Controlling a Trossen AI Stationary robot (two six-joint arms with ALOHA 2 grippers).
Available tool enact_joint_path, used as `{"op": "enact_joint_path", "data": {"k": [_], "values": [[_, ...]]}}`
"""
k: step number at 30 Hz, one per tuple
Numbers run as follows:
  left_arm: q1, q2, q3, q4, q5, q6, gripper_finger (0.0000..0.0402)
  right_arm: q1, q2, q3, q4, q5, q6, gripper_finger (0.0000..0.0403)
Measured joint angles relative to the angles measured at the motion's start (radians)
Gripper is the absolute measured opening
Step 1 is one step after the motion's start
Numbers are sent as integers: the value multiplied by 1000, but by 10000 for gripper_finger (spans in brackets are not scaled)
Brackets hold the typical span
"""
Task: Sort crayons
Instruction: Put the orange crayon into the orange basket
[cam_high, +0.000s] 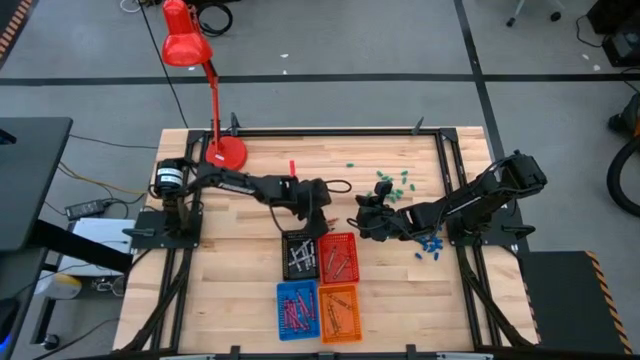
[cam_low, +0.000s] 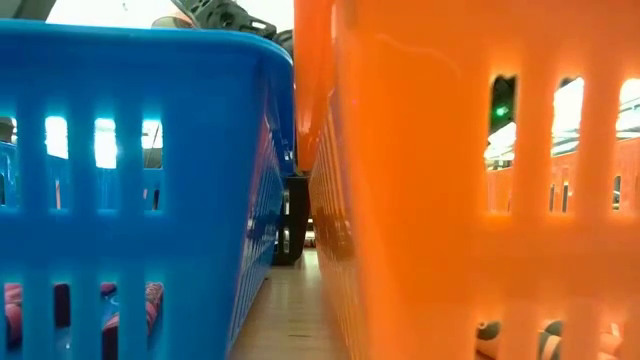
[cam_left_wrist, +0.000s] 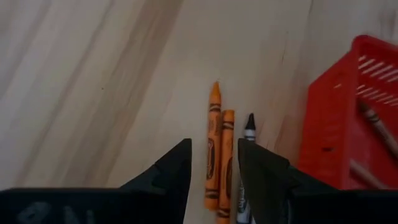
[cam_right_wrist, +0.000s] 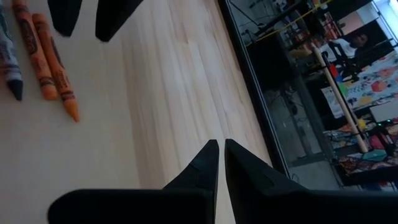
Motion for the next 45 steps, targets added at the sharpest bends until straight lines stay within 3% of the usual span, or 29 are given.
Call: {"op": "enact_joint_path", "data": {"k": [16, 31, 39, 45], "values": [[-3, 0, -134, 96, 0, 33, 141, 0, 0, 0, 14, -19, 0, 34], [-3, 0, -144, 91, -5, 54, 141, 0, 0, 0, 14, -18, 0, 34], [1, 0, -142, 55, -97, 28, 141, 0, 0, 0, 14, -18, 0, 34], [1, 0, -142, 54, -100, 29, 141, 0, 0, 0, 14, -18, 0, 34]]}}
